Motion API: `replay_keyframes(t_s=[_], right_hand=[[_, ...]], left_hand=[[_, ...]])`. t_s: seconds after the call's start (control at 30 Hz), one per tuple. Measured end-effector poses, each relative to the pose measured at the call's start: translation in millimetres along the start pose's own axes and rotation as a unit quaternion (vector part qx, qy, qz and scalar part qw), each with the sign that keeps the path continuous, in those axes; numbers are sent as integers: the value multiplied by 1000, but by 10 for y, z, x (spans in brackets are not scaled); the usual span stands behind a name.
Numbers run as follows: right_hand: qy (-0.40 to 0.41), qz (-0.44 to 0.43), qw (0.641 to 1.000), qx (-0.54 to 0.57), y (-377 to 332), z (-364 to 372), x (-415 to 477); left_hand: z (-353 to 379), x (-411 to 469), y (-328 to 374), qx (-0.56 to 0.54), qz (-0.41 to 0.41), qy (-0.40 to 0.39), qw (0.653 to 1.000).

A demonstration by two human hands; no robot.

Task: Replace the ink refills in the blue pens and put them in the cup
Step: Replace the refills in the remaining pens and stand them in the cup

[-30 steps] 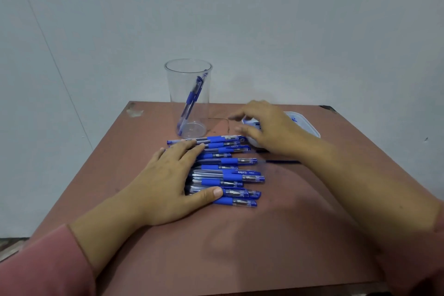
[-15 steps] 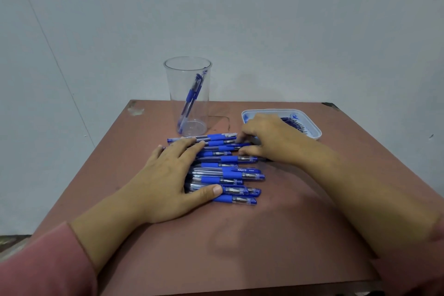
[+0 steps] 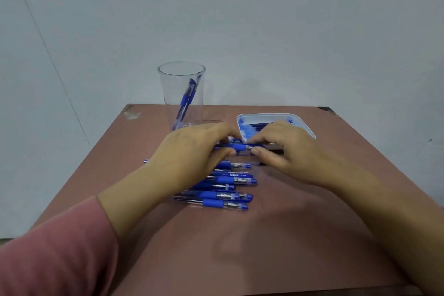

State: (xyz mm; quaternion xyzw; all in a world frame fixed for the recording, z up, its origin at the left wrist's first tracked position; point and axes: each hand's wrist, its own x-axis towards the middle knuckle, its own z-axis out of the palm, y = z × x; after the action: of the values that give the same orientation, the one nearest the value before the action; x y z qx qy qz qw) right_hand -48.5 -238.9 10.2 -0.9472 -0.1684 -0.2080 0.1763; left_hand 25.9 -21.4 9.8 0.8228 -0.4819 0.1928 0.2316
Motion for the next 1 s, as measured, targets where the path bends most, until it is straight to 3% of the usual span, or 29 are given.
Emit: replay_keyframes(t_s=[0.13,0.43,0.83,1.0], right_hand=[[101,4,995,21,74,133,-135],[167,-39,985,22,46,216,-59],[158,-31,985,60,12,257,-17],[157,-24,986,46,71,201,-45]], left_hand=[[162,-70,-136,-23,15,14,1000],[184,-80,-188,-93,29,53,994],[218,-59,-185,-78,39,78,993],[180,-63,-187,-120,11,45,992]])
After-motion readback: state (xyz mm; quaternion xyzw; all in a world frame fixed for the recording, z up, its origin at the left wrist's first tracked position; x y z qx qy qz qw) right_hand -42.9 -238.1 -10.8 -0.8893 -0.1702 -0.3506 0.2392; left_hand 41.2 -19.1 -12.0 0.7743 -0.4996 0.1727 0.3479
